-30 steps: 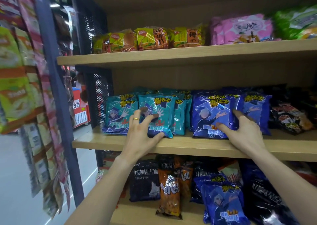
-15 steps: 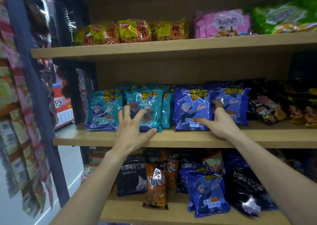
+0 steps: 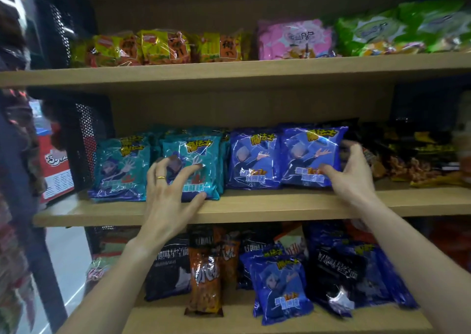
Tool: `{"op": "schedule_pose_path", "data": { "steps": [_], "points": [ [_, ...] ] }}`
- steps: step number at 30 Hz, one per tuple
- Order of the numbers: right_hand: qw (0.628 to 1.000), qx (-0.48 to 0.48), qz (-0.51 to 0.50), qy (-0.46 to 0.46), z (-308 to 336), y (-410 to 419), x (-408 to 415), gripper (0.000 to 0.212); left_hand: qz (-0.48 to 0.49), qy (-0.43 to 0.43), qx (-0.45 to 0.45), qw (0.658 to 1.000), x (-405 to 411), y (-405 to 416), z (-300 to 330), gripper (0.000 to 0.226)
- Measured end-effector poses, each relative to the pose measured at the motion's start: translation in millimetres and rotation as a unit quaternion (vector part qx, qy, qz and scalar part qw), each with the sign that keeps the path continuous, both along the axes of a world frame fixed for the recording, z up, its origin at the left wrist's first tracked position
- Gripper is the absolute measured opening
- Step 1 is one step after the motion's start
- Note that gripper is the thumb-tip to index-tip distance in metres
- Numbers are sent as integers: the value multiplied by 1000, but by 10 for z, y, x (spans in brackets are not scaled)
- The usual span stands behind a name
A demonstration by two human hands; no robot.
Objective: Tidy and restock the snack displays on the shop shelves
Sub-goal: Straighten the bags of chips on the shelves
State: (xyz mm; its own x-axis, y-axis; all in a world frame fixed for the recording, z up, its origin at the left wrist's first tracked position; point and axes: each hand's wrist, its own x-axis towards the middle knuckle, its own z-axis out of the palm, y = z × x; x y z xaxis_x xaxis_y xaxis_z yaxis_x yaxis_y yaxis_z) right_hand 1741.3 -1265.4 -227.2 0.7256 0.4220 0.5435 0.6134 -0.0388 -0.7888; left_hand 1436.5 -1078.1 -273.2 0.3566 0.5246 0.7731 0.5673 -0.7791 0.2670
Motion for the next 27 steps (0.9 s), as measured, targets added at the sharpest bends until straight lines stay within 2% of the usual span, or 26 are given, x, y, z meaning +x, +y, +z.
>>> {"op": "schedule_pose_path", "data": {
  "steps": [4, 7, 9, 12, 15, 17, 20, 23, 25, 27],
  "points": [
    [995, -80, -60, 8, 41, -17, 172, 49, -15, 65, 77, 995, 190, -102, 118, 62],
    [992, -105, -65, -12, 38, 23, 130, 30, -65, 131, 127, 981, 526, -224, 207, 59],
    [992, -117, -50, 9, 43, 38, 128, 19, -95, 157, 139, 973, 804, -279, 252, 54],
    [989, -139, -13, 46, 59, 67, 194, 24, -107, 201, 108, 968, 1148, -288, 307, 53],
    [988, -143, 11, 49, 99, 106, 285, 9, -87, 229, 54, 968, 1331, -285, 306, 57],
    [986, -156, 22, 43, 69, 149, 344, 20, -81, 238, 30, 967, 1369, -289, 298, 60],
    [986, -162, 11, 27, 39, 155, 349, 37, -84, 225, 36, 970, 1312, -342, 320, 60],
    [993, -118, -29, -4, 47, 66, 286, 66, -61, 152, 86, 983, 1094, -444, 309, 62],
    [989, -104, -84, -65, 2, 3, 219, 64, 7, 79, 116, 990, 846, -446, 251, 55],
    [975, -99, -120, -159, -96, -28, 148, 61, 93, 29, 94, 991, 587, -356, 147, 52]
  ]
}}
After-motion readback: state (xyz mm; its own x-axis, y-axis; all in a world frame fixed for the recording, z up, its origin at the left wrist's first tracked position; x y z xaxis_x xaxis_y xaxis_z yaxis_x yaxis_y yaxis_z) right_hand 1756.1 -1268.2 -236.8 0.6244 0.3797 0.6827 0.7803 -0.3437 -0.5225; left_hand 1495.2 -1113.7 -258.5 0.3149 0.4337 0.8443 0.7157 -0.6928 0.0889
